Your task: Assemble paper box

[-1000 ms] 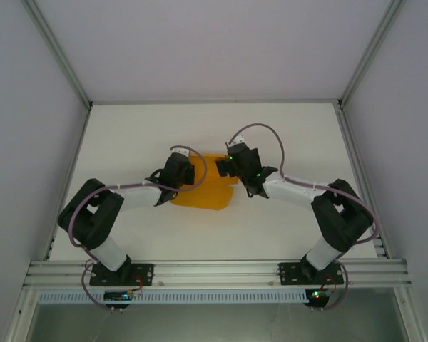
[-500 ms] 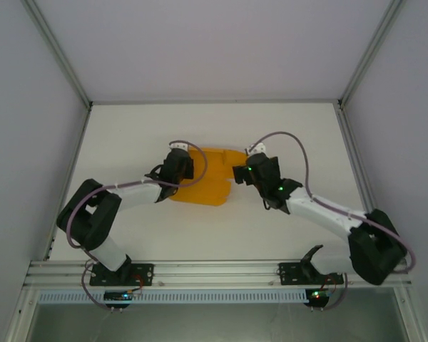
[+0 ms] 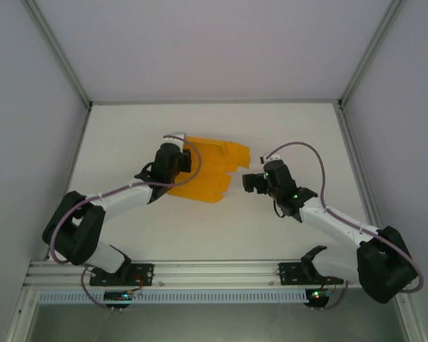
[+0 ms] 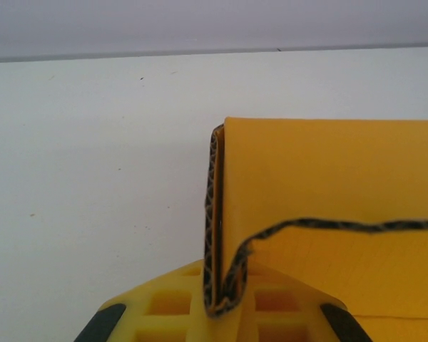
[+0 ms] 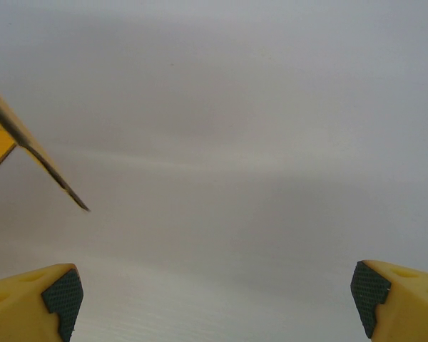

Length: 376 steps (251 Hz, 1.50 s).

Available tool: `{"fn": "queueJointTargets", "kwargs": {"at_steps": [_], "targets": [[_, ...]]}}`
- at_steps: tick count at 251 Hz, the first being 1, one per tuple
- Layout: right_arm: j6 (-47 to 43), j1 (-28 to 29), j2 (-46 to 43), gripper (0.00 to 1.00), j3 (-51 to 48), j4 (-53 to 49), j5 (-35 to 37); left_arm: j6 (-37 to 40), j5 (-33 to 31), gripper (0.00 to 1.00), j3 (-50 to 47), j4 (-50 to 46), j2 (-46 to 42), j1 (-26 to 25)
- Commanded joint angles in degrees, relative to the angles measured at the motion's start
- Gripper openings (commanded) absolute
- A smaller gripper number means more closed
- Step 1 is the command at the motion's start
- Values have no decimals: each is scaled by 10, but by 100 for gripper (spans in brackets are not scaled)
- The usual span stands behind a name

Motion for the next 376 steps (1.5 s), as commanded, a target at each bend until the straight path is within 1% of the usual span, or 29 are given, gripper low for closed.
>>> {"fn": "queueJointTargets", "kwargs": {"at_steps": [1,72,124,182,202,241,251,268,296,319,376], "targets": [[7,-2,17,99,20,35,-25,5,25,0,-6,9,-13,-1],[6,-3,56,99,42,57,-39,18,45,0,-14,20,-14,-7],[-16,1,85,99,65,88,-49,21,59,0,-17,24,-12,-9],[-23,20,134,99,89,127,-46,-2,66,0,-11,18,-9,-16],[-30,41,157,99,102,144,-15,-2,78,0,-9,18,-5,-20],[-35,82,189,99,122,161,114,-10,67,0,-4,6,1,-26],[-36,88,194,99,125,164,130,-11,66,0,-4,4,2,-27],[-40,93,198,99,130,158,134,-16,57,0,-6,4,1,-27],[-43,96,192,99,127,142,138,-17,48,0,-13,11,0,-27],[-43,97,168,99,117,116,138,-20,36,0,-11,3,1,-26],[-65,90,47,99,81,-7,42,-29,25,0,-13,1,3,-21]]}}
